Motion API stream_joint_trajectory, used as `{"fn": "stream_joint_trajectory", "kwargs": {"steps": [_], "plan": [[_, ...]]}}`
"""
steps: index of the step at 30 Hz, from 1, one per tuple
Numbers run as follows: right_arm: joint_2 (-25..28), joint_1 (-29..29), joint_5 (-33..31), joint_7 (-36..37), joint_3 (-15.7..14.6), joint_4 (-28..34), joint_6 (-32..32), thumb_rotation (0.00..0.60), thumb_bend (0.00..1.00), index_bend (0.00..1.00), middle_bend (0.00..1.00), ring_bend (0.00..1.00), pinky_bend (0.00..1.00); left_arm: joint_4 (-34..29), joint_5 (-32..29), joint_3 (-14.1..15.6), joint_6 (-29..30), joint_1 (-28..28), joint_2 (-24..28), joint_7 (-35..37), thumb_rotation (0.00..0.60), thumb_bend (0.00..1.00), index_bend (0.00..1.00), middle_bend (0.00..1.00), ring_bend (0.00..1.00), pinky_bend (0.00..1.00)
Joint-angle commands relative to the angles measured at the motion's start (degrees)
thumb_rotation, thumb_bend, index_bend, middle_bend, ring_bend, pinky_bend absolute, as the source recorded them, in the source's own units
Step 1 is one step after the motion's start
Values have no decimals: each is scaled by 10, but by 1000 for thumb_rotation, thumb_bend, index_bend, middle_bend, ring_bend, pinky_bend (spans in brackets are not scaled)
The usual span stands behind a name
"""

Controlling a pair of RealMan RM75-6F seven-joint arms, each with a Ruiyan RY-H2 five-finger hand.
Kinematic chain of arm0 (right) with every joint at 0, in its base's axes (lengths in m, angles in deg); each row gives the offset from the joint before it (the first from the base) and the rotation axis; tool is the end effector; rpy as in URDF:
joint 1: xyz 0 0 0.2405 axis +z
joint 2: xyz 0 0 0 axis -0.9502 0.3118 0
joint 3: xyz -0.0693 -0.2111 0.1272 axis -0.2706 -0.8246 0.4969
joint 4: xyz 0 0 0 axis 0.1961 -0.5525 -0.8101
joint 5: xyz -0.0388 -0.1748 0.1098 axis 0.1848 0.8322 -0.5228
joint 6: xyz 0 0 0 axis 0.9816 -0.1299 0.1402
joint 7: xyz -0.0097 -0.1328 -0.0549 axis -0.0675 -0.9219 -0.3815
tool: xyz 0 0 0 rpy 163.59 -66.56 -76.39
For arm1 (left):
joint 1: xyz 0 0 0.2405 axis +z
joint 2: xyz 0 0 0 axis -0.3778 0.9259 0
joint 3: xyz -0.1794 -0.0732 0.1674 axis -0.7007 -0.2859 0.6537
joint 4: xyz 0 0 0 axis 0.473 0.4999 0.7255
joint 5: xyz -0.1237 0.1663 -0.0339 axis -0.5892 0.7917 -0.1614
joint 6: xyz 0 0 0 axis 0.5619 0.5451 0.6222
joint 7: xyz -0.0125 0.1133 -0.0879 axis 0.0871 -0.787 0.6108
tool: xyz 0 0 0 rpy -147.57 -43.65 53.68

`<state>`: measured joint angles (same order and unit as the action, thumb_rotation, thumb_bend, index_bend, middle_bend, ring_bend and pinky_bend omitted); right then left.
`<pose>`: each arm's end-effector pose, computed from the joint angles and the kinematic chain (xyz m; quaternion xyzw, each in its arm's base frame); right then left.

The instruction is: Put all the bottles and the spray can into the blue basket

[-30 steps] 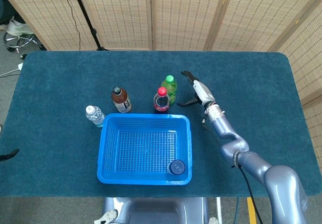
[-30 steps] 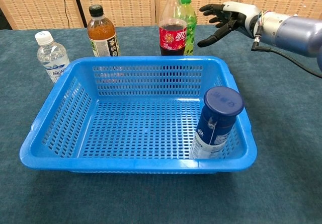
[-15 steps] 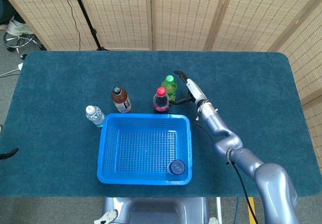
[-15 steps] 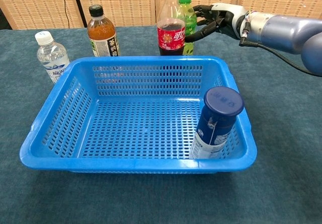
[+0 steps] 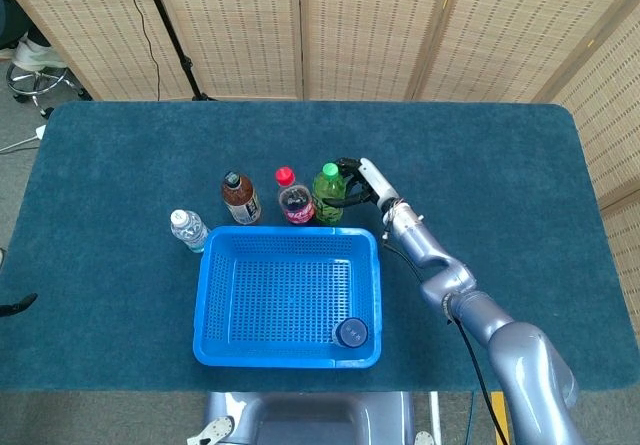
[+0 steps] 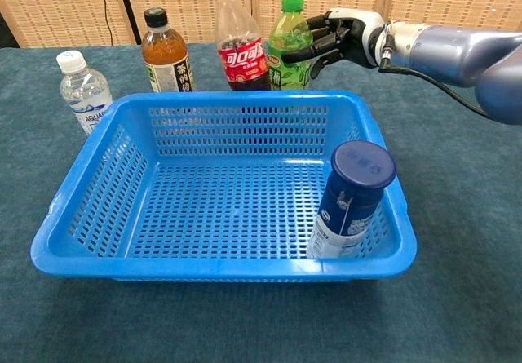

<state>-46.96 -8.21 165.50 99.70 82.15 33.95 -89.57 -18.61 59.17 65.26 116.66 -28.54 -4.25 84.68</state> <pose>-0.1131 -0.4856 -0.0433 0.4778 -0.6923 0.5177 0.1561 -0.3155 0.1999 0.2076 -0.4899 -0.4863 -0.3673 0.6233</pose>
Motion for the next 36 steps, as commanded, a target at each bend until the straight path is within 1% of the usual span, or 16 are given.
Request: {"fn": "stream_joint_trajectory", "kwargs": {"steps": [1, 4, 6, 9, 14, 16, 18, 21, 23, 25, 27, 30, 33, 36], "plan": [[-9, -1, -7, -15, 4, -17, -15, 600, 732, 555, 623, 581, 707, 0, 2, 0, 1, 1, 1, 2, 600, 63, 0, 0, 0, 0], [-6, -4, -18, -31, 12, -18, -28, 600, 748, 556, 623, 584, 717, 0, 4, 1, 2, 1, 1, 5, 600, 62, 0, 0, 0, 0], [11, -9, -24, -49, 22, -14, -54, 600, 750, 557, 623, 584, 717, -2, 10, 2, 2, 2, 3, 8, 600, 62, 0, 0, 0, 0], [47, -21, -33, -72, 29, 30, -71, 600, 752, 558, 623, 584, 717, -2, 18, 4, 5, 4, 5, 15, 600, 63, 0, 0, 0, 0], [130, -53, -44, -109, 43, 148, -112, 600, 757, 558, 624, 584, 717, -2, 32, 7, 9, 7, 9, 27, 600, 63, 0, 0, 0, 0], [168, -69, -47, -131, 49, 211, -130, 600, 759, 558, 625, 584, 718, -1, 38, 9, 10, 9, 10, 32, 600, 63, 0, 0, 0, 0], [214, -90, -47, -152, 53, 288, -157, 600, 760, 559, 626, 584, 718, 0, 43, 10, 11, 9, 11, 38, 600, 63, 0, 0, 0, 0], [262, -112, -48, -182, 57, 377, -178, 600, 759, 562, 628, 587, 717, 2, 47, 11, 11, 10, 12, 42, 600, 63, 0, 0, 0, 0], [291, -125, -45, -199, 56, 435, -190, 600, 759, 565, 629, 589, 717, 3, 49, 12, 10, 9, 13, 43, 600, 63, 0, 0, 0, 0], [324, -140, -35, -220, 51, 510, -200, 600, 759, 565, 630, 589, 718, 3, 51, 12, 9, 8, 13, 43, 600, 63, 0, 0, 0, 0], [340, -146, -35, -231, 48, 555, -200, 600, 759, 566, 631, 590, 718, 3, 53, 13, 9, 8, 13, 42, 600, 63, 0, 0, 0, 0], [352, -150, -32, -249, 39, 601, -191, 600, 759, 567, 631, 591, 717, 2, 55, 14, 9, 8, 13, 41, 600, 63, 0, 0, 0, 0], [351, -150, -19, -274, 21, 629, -180, 600, 759, 567, 631, 591, 717, 1, 55, 14, 11, 8, 13, 40, 600, 63, 0, 0, 0, 0], [343, -151, -13, -286, 7, 643, -172, 600, 759, 567, 632, 591, 717, 1, 57, 15, 13, 10, 12, 41, 600, 63, 0, 0, 0, 0]]}}
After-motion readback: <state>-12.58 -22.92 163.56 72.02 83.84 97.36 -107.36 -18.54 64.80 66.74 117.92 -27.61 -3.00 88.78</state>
